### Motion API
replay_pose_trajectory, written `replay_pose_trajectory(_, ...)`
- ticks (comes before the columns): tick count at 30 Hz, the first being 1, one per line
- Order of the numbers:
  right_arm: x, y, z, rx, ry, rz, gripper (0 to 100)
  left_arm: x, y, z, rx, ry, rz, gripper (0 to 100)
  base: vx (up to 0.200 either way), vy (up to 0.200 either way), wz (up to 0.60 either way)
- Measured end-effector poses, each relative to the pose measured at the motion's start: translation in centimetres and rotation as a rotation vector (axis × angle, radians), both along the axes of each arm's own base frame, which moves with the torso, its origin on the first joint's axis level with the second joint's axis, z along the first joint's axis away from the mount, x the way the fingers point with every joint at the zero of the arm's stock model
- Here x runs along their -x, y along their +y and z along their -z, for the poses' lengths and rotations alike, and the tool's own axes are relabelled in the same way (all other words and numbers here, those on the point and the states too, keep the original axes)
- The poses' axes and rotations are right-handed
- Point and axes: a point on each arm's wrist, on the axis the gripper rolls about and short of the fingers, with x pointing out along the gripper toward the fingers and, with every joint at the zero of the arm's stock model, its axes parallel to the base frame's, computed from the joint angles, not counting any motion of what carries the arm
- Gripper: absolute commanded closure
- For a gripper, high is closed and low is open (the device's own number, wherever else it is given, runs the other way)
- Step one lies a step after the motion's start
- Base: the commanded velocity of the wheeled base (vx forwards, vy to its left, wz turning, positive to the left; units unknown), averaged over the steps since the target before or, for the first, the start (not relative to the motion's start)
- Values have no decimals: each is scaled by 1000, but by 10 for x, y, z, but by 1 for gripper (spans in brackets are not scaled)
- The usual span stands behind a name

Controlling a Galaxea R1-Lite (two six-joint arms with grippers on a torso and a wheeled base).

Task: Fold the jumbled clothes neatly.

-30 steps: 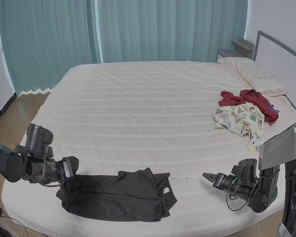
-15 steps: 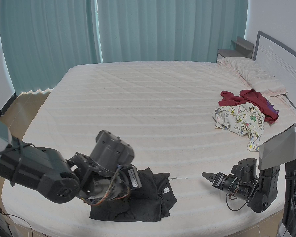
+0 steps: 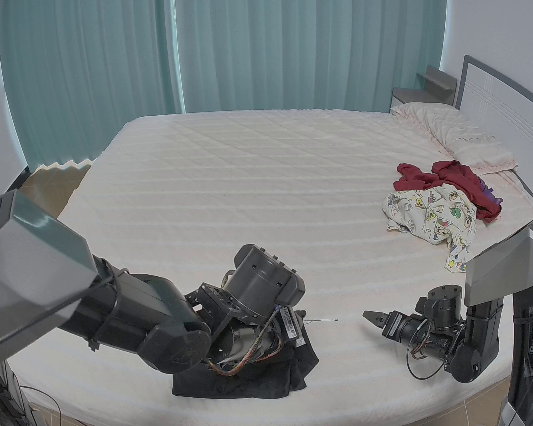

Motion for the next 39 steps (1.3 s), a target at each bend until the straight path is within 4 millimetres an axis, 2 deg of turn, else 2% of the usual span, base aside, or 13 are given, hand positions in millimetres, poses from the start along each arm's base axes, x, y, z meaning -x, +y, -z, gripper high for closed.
replay_pose_trajectory(5, 0, 0, 1, 1, 2, -1, 0, 5, -1, 1, -8, 6, 4, 0, 0, 0, 0)
replay_pose_trajectory(11, 1, 0, 1, 3, 6, -1, 0, 15, 14, -15, 27, -7, -17, 0, 0, 0, 0)
replay_pose_trajectory(20, 3, 4, 0, 6, 3, -14, 0, 35, 86, -19, 44, 27, -132, 0, -200, 0, 0)
replay_pose_trajectory(28, 0, 15, -8, 46, -63, -61, 0, 68, 143, -10, 118, 128, -162, 0, 0, 0, 0)
replay_pose_trajectory(33, -7, 33, -14, 96, -112, -139, 0, 81, 166, -5, 155, 163, -199, 0, 0, 0, 0)
replay_pose_trajectory(39, -14, 64, -19, 138, -97, -239, 0, 91, 176, -3, 219, 154, -220, 0, 0, 133, 0)
